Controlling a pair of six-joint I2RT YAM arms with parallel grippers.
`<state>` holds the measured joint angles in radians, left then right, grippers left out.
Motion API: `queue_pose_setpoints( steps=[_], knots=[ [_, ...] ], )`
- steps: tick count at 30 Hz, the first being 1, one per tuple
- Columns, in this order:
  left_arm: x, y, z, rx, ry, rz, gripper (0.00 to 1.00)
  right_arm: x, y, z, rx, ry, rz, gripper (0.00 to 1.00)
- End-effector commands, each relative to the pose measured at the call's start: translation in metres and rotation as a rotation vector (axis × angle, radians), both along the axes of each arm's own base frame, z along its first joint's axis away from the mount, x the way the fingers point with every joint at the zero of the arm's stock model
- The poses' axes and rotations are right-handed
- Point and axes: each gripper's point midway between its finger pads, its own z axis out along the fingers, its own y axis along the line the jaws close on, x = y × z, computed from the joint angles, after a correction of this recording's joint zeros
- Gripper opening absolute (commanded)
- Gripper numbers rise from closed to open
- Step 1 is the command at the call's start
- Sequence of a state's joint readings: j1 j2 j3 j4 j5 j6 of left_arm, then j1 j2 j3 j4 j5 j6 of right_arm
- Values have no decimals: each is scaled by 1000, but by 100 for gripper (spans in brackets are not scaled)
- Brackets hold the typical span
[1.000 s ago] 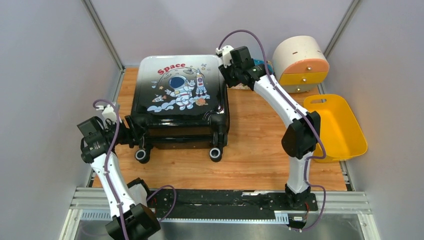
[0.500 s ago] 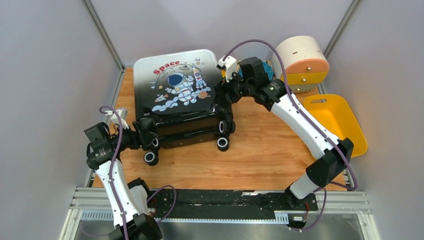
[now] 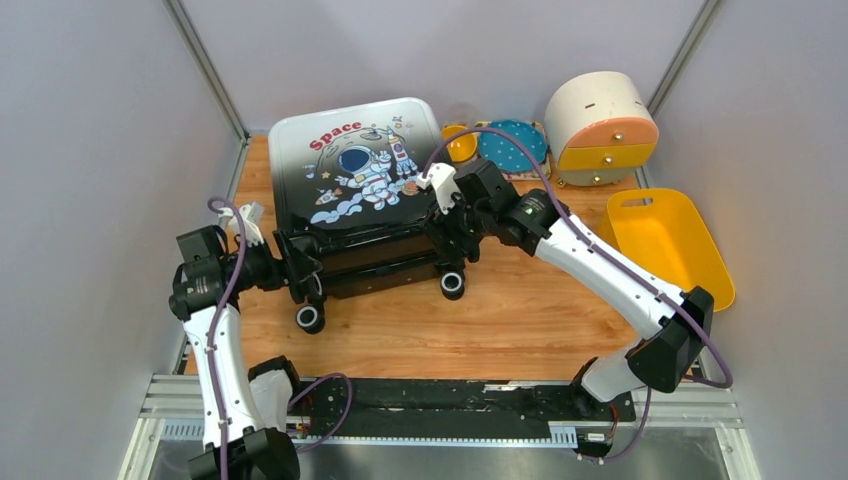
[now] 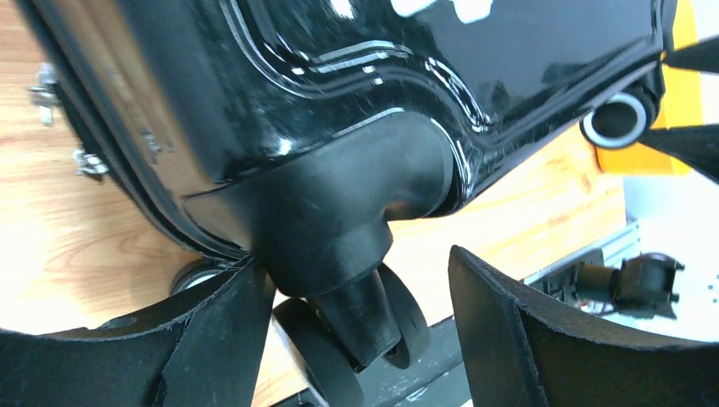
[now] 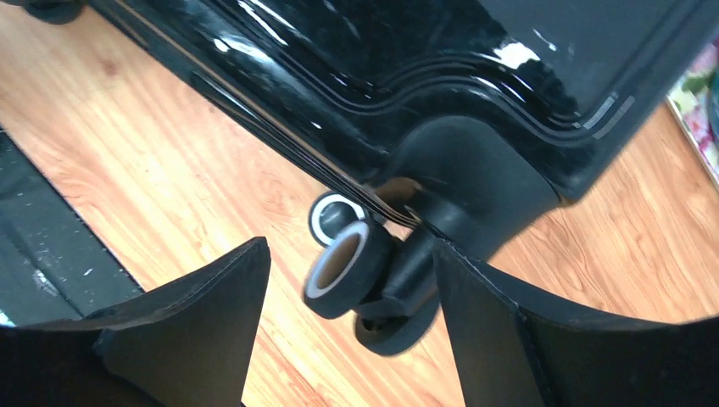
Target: Open, take out, and arrange the luggage
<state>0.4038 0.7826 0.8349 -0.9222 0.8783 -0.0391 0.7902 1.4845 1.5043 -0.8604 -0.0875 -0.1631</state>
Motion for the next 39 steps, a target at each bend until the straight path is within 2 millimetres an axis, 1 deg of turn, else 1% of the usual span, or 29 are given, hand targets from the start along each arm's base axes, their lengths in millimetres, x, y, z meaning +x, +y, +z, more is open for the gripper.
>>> queue_pose_setpoints(
  steps=[1,2,3,4,5,7,8,9,10,11,12,13,14,15,16,17,18,20,21,23,24,26,27,29,30,32,35,38,39],
  knots=[
    [24,17,68,70,-146,116,82,16,-43,-26,-196,-42,-125,77],
    [27,20,73,64,-138,143,82,15,-45,-30,-208,-36,-121,71],
    [31,27,79,84,-135,182,82,13,-49,-38,-230,-26,-121,69],
    [33,29,94,83,-148,207,82,12,-51,-41,-241,-25,-118,67],
    [37,32,96,78,-133,223,82,11,-53,-43,-249,-22,-118,65],
    [41,33,111,55,-136,248,82,10,-60,-48,-272,-26,-132,67],
    [44,32,113,38,-133,243,82,11,-61,-48,-275,-30,-135,71],
    [45,28,115,10,-132,227,82,12,-63,-48,-278,-34,-147,72],
    [48,27,119,-10,-143,231,82,12,-63,-48,-272,-33,-153,73],
    [49,26,119,-20,-148,231,82,12,-62,-49,-269,-28,-151,68],
    [50,26,118,-26,-150,230,82,11,-61,-48,-258,-17,-144,61],
    [53,28,121,-24,-164,239,82,11,-60,-47,-246,-11,-137,32],
    [55,30,122,-22,-168,246,82,11,-63,-47,-249,-11,-135,19],
    [56,30,124,-22,-175,241,82,10,-69,-48,-260,0,-132,12],
    [57,30,125,-22,-166,238,82,7,-74,-48,-272,4,-126,2],
    [60,31,122,-24,-144,233,82,5,-80,-49,-296,7,-105,0],
    [61,32,127,-23,-148,228,82,1,-94,-52,-332,29,-111,0],
    [63,31,123,-28,-125,195,82,-3,-109,-53,-354,44,-103,0],
    [62,27,125,-44,-126,167,83,-1,-120,-53,-348,63,-127,0],
    [62,24,120,-66,-117,135,83,2,-130,-51,-332,60,-148,0],
    [59,18,115,-101,-106,100,83,10,-136,-50,-329,46,-163,0],
    [56,13,112,-128,-122,60,83,16,-139,-50,-321,40,-171,0],
    [53,9,104,-158,-107,36,83,22,-139,-50,-303,35,-174,0],
    [52,8,98,-160,-112,22,83,28,-139,-50,-294,32,-174,0],
    [51,8,95,-164,-109,14,83,29,-130,-50,-261,40,-151,0],
    [49,8,92,-138,-123,-4,82,31,-124,-48,-238,44,-125,0],
    [47,10,90,-98,-153,-2,80,33,-105,-42,-163,63,-90,0],
    [45,14,78,-80,-139,31,78,37,-83,-36,-96,82,-59,0],
    [46,15,76,-85,-138,45,78,36,-73,-34,-75,84,-38,0]
  ],
)
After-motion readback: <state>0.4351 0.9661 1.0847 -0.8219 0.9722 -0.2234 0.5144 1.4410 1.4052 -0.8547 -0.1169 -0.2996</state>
